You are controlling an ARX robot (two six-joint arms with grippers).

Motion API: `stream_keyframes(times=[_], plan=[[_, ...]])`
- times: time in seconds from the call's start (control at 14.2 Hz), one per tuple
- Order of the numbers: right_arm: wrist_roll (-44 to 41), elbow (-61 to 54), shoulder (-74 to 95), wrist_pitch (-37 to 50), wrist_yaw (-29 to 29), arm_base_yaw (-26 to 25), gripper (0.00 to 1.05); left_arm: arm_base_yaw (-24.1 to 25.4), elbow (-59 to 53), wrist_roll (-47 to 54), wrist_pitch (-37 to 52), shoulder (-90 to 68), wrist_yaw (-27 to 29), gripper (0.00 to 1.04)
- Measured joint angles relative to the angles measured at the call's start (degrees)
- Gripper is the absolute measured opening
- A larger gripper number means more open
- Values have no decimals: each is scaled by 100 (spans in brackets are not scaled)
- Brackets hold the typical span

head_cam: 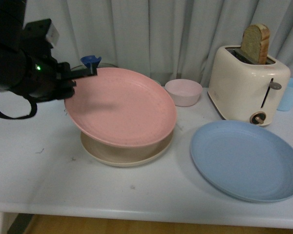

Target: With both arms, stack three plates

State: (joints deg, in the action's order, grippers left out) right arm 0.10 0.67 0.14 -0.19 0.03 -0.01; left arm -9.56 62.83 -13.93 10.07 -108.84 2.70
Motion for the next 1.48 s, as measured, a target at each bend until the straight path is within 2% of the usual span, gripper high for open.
stream_keyframes(times=[0.14, 0.35, 0.85, 0.92, 0.99, 1.06, 1.13, 1.2, 1.27, 1.48], plan=[[2, 0, 0, 0, 0, 0, 98, -155, -57, -42, 83, -164, 90, 3], [0, 0, 0, 0, 0, 0, 98, -59, -17, -238, 133, -540, 328, 3], [0, 0, 0, -2, 0, 0, 98, -127, 299, -592, 181, -922, 308, 3], [0, 0, 0, 0, -2, 0, 98, -221, 426, -737, 142, -1060, 323, 9], [0, 0, 0, -2, 0, 0, 98, -201, 452, -1082, 179, -1080, 151, 38], [0, 0, 0, 0, 0, 0, 98, -162, 435, -1117, 234, -1064, 173, 51], [0, 0, 0, 0, 0, 0, 98, 133, 74, -1137, 520, -538, 98, 86], [2, 0, 0, 0, -2, 0, 98, 302, -1005, -855, 1779, 1217, 212, 98], [0, 0, 0, -2, 0, 0, 98, 282, -1357, -640, 2050, 1943, 310, 98], [2, 0, 0, 0, 0, 0, 98, 262, -1572, -442, 2133, 2430, 317, 97]])
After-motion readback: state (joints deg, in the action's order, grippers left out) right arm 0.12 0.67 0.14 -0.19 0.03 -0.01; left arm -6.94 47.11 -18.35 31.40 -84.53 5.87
